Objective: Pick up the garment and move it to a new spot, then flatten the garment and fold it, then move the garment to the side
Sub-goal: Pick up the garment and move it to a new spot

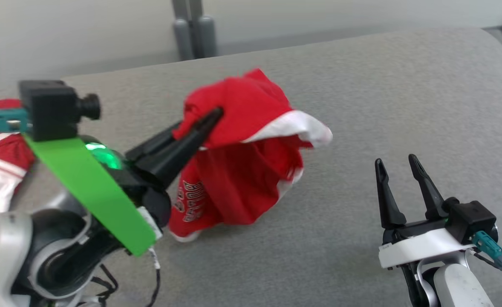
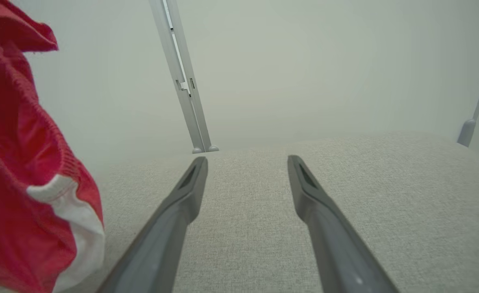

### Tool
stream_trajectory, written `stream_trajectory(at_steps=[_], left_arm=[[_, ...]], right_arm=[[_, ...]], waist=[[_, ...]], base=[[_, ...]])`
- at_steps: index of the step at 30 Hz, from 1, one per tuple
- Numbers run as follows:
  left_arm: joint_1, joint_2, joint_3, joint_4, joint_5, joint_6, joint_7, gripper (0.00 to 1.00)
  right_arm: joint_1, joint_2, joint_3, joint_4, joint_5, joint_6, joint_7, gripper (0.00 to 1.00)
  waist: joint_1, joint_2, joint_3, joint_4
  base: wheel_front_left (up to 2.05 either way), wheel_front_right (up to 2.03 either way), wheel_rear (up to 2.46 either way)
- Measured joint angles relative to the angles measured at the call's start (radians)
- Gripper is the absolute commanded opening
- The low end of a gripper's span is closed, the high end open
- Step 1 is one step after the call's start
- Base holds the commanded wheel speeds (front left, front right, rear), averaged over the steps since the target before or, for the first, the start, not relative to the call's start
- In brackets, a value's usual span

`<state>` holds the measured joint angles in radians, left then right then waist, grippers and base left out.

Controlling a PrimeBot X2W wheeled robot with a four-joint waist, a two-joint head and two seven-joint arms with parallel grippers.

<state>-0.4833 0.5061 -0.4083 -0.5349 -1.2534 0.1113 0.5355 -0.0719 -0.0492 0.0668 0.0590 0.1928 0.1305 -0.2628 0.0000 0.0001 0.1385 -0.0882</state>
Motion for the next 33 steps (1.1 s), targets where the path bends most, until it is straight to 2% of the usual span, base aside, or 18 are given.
stream_trajectory(at_steps=[4, 9, 11, 13, 14, 15, 20, 24, 27, 30, 33], left_arm=[[0.003, -0.035, -0.055, 0.072, -0.015, 0.015, 0.029, 0.0], [-0.015, -0.092, -0.122, 0.31, -0.025, 0.028, 0.066, 0.0], [-0.041, -0.142, -0.144, 0.434, -0.025, 0.019, 0.059, 0.0], [-0.073, -0.208, -0.143, 0.57, 0.007, 0.001, -0.023, 0.0], [-0.089, -0.236, -0.136, 0.632, 0.025, 0.004, -0.069, 0.4], [-0.106, -0.259, -0.136, 0.704, 0.045, 0.007, -0.112, 1.0], [-0.144, -0.283, -0.181, 0.944, 0.216, -0.049, -0.318, 1.0], [-0.14, -0.266, -0.24, 0.973, 0.341, -0.121, -0.474, 1.0], [-0.098, -0.232, -0.245, 0.95, 0.408, -0.124, -0.603, 1.0], [-0.016, -0.218, -0.21, 0.9, 0.424, -0.098, -0.736, 1.0], [0.091, -0.205, -0.153, 0.838, 0.437, -0.058, -0.786, 1.0]], right_arm=[[0.0, -0.001, 0.001, -0.001, 0.021, 0.0, 0.0, 1.0], [0.002, -0.002, -0.01, 0.001, 0.044, 0.0, 0.0, 1.0], [0.004, -0.001, -0.012, 0.001, 0.051, 0.0, 0.0, 1.0], [0.004, -0.002, -0.014, 0.002, 0.057, 0.0, 0.0, 1.0], [0.004, -0.002, -0.014, 0.002, 0.06, 0.0, 0.0, 1.0], [0.004, -0.002, -0.012, 0.001, 0.061, 0.0, 0.0, 1.0], [0.004, -0.001, -0.008, 0.001, 0.064, 0.0, 0.0, 1.0], [0.009, -0.001, -0.031, -0.003, 0.05, 0.0, 0.0, 1.0], [0.023, -0.001, -0.05, -0.015, 0.027, 0.0, 0.0, 1.0], [0.031, 0.0, -0.059, -0.024, -0.013, 0.0, 0.0, 1.0], [0.05, 0.0, -0.074, -0.033, -0.041, 0.0, 0.0, 1.0]], waist=[[0.0, 0.0, 0.007, -0.075], [0.0, 0.0, 0.021, -0.166], [0.0, 0.0, 0.029, -0.204], [0.0, 0.0, 0.038, -0.239], [0.0, 0.0, 0.042, -0.252], [0.0, 0.0, 0.047, -0.267], [0.0, 0.0, 0.07, -0.322], [0.0, 0.0, 0.073, -0.332], [0.0, 0.0, 0.071, -0.316], [0.0, 0.0, 0.06, -0.29], [0.0, 0.0, 0.039, -0.261]], base=[[0.0, 0.0, 0.0], [0.0, 0.0, 0.0], [0.0, 0.0, 0.0], [0.0, 0.0, 0.0], [0.0, 0.0, 0.0], [0.0, 0.0, 0.0], [0.0, 0.0, 0.0], [0.0, 0.0, 0.0], [0.0, 0.0, 0.0], [0.0, 0.0, 0.0], [0.0, 0.0, 0.0]])
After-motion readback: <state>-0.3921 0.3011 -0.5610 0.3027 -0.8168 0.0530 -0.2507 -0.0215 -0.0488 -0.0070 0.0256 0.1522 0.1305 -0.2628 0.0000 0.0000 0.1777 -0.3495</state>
